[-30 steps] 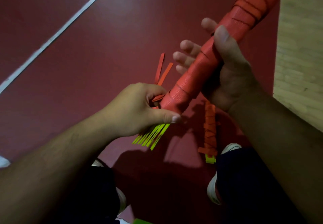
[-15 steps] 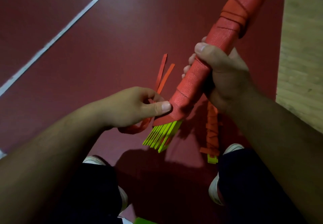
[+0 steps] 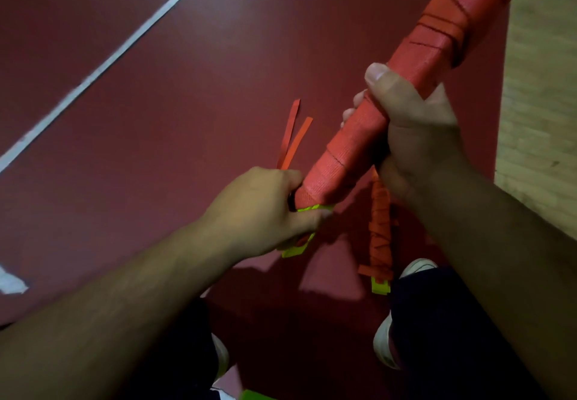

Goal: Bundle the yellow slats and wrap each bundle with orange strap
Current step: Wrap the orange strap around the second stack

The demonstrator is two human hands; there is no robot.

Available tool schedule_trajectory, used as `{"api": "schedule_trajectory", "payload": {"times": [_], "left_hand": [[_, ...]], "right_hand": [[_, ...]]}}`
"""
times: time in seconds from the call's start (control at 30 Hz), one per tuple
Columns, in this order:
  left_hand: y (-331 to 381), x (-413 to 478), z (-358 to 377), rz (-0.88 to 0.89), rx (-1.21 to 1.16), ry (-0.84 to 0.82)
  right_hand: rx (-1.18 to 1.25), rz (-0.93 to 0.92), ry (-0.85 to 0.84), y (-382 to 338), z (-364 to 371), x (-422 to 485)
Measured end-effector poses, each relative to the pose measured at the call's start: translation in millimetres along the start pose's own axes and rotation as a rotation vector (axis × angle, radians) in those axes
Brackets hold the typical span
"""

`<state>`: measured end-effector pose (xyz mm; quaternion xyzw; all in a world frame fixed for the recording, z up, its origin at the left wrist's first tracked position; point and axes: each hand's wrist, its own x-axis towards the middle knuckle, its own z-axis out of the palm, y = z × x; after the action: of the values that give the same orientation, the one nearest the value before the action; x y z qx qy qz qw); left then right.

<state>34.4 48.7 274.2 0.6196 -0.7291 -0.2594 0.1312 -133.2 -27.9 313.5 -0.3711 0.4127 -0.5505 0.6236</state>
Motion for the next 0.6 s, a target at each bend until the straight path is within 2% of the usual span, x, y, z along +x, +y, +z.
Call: {"api": "schedule_trajectory", "payload": {"times": [0.17,0.3,0.37,0.47,0.6], "left_hand": [[6.0,-0.7,-11.0,0.098,-0.294,-0.125],[12.4,-4.9,-18.2,0.11,-0.698,-0.337],[14.3,-6.4,-19.7,0.083,-0.786,-0.417],[8.3,-4.5,-23.7,0.074,-0.656,-0.471],[-1.9,-0.9,-27.2,0.012,-0.272,-0.411]], "right_hand": [[0.12,0.094,-0.02,-4.3,-2.0,2.9],[0.228,0.182,-0.24,-11.4,-6.3,1.7],[0.277,0.22,-0.329,-14.4,-7.0,-0.8],[0.251,0.246,-0.319,-9.3,-3.9,-2.4],[0.088,0.181,-0.187,1.4,2.7,-4.6]]}}
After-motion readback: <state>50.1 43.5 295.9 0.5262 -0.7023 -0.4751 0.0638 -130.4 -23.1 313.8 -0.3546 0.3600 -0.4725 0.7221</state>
